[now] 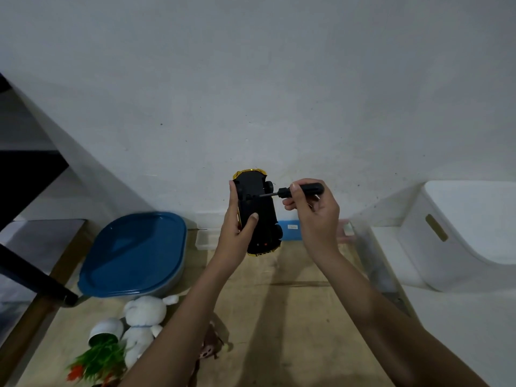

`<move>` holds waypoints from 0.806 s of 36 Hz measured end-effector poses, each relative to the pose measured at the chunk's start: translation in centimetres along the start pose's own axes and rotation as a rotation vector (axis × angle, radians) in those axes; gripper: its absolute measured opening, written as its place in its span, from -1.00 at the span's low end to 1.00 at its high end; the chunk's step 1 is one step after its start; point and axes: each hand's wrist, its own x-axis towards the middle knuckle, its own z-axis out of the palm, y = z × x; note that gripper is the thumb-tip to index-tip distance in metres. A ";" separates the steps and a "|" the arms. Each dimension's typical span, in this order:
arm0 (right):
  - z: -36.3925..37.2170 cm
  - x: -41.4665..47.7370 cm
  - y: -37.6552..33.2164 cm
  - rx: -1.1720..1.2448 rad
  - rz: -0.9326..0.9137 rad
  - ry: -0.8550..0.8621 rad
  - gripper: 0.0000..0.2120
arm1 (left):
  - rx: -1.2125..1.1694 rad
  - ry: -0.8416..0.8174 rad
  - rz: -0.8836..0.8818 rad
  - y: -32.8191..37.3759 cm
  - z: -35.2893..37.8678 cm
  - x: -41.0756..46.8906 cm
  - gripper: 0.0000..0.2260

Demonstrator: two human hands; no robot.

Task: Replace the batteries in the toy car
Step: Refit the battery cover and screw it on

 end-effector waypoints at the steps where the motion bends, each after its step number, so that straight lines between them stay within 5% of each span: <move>1: 0.0 -0.1 0.0 0.002 -0.003 0.003 -0.92 | 0.000 -0.001 0.002 0.0 0.0 0.0 -0.34; 19: -0.1 0.0 0.2 -0.067 -0.057 0.025 -1.00 | -0.028 -0.027 0.024 0.0 -0.1 0.1 -0.34; 29: -0.6 0.2 0.6 -0.416 -0.282 -0.079 -0.76 | 0.134 -0.020 0.023 -1.6 -0.6 0.5 -0.33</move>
